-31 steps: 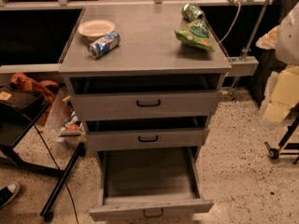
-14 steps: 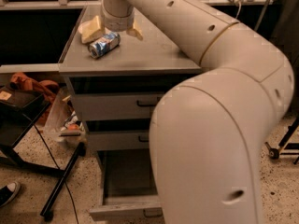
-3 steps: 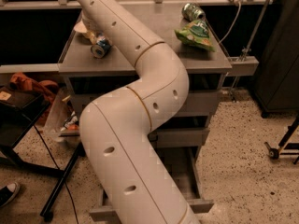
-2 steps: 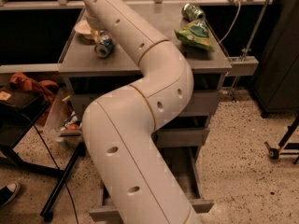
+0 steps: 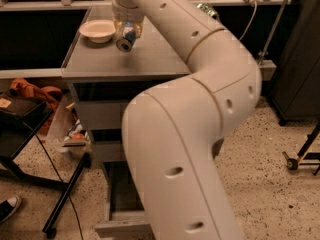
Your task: Place redbull can into bottom drawer
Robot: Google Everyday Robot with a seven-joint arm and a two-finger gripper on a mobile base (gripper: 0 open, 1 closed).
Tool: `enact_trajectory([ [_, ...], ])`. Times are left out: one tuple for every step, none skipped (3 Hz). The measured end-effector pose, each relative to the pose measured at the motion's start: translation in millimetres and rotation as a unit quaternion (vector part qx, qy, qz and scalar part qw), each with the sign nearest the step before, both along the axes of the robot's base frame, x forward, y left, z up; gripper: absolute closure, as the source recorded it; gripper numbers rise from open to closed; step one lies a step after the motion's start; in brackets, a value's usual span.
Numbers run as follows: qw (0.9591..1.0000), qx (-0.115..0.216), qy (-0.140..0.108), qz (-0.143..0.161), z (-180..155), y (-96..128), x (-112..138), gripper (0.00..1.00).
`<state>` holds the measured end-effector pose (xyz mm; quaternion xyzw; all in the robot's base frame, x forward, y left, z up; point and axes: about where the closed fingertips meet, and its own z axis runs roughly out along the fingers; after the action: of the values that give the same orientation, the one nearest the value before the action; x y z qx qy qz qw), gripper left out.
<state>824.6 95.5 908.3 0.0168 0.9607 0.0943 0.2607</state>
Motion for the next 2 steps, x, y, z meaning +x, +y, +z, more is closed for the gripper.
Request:
enact_trajectory([
  [0.9973, 0.058, -0.044, 0.01, 49, -28, -30, 1.0],
  [0.9902, 0.108, -0.081, 0.037, 89, -56, -82, 1.0],
])
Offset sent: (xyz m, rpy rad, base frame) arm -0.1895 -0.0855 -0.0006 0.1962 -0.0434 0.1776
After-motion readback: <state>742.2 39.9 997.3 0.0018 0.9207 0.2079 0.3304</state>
